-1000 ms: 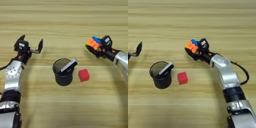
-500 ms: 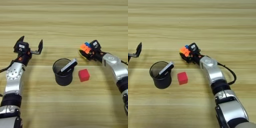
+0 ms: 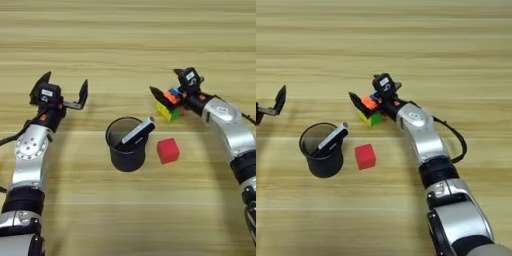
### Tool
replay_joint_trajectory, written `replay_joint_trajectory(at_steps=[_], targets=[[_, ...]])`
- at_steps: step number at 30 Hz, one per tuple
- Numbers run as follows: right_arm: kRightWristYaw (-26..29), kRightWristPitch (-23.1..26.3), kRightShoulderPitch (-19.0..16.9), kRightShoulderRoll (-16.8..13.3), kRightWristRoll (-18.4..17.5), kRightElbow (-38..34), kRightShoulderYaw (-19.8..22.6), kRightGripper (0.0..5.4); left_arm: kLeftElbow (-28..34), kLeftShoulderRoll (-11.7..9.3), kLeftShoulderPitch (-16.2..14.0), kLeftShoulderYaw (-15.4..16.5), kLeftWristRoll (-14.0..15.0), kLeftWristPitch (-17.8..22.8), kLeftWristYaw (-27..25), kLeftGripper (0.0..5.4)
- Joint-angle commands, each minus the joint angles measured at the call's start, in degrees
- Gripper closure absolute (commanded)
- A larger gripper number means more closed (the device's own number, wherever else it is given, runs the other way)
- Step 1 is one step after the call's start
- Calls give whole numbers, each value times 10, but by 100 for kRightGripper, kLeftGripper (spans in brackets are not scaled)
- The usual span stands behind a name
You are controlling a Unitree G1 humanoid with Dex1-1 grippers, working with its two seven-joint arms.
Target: Move the objects on the table
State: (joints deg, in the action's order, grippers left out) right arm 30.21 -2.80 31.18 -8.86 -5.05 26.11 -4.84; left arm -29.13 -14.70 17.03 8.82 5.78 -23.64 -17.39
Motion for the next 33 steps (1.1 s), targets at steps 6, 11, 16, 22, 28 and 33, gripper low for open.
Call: replay_joint_trajectory(at_steps=[6,11,16,22,28,33], targets=[[93,58,-163,-85,-47,-253,-12,3,-6,-7,0,-6,-10,-9,0,0],[153,48,-240,-134,-66,-276,-9,3,-13,-10,5,-6,-12,-13,-3,0],[215,48,-267,-157,-97,-269,-18,3,-29,-16,13,-5,-12,-15,-7,0],[260,40,-263,-172,-77,-260,-57,3,-30,-20,15,-4,-7,-15,-13,0],[265,37,-225,-165,-39,-223,-91,3,-27,-20,13,-5,-6,-15,-13,0],[260,29,-200,-154,-17,-186,-109,3,-22,-19,10,-6,-5,-14,-13,0]])
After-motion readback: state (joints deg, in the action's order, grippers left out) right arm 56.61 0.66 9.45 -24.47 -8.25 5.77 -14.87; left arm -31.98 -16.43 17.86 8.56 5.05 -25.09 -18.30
